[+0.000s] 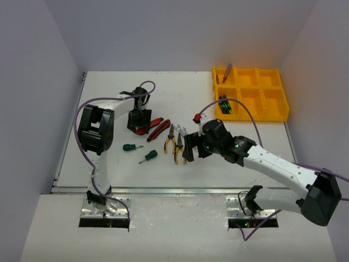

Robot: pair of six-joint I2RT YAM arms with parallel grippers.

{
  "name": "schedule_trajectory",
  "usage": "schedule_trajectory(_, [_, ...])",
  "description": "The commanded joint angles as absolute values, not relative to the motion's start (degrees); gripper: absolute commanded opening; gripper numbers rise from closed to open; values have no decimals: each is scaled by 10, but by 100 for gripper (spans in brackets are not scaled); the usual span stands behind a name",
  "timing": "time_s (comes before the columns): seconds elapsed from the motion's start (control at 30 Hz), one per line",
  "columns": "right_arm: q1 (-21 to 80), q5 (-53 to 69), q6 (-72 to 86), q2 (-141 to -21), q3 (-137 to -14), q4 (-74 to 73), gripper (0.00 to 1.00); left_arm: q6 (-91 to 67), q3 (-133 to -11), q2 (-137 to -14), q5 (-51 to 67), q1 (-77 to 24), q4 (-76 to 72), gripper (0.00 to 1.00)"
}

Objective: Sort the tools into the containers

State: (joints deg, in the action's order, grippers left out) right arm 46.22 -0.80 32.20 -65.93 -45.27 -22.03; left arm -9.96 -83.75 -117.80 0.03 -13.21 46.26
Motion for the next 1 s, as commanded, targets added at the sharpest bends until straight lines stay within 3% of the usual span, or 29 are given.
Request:
schedule_trajectory(0.0, [462, -2, 316, -644, -446, -192, 99, -131, -854, -1189, -18, -136, 397, 40])
schedule_trajectory(0.17, [462, -2, 315, -648, -442, -184, 99, -139, -856, -1197, -21, -147, 391, 23])
schedule_trajectory(0.3, [462, 17, 314, -655, -444, -181, 99, -147, -846, -1192, -15, -148, 380, 4])
schedule_trajectory(0.97, [462, 25, 308, -658, -437, -172, 99, -260, -723, -1065, -12, -160, 281, 0])
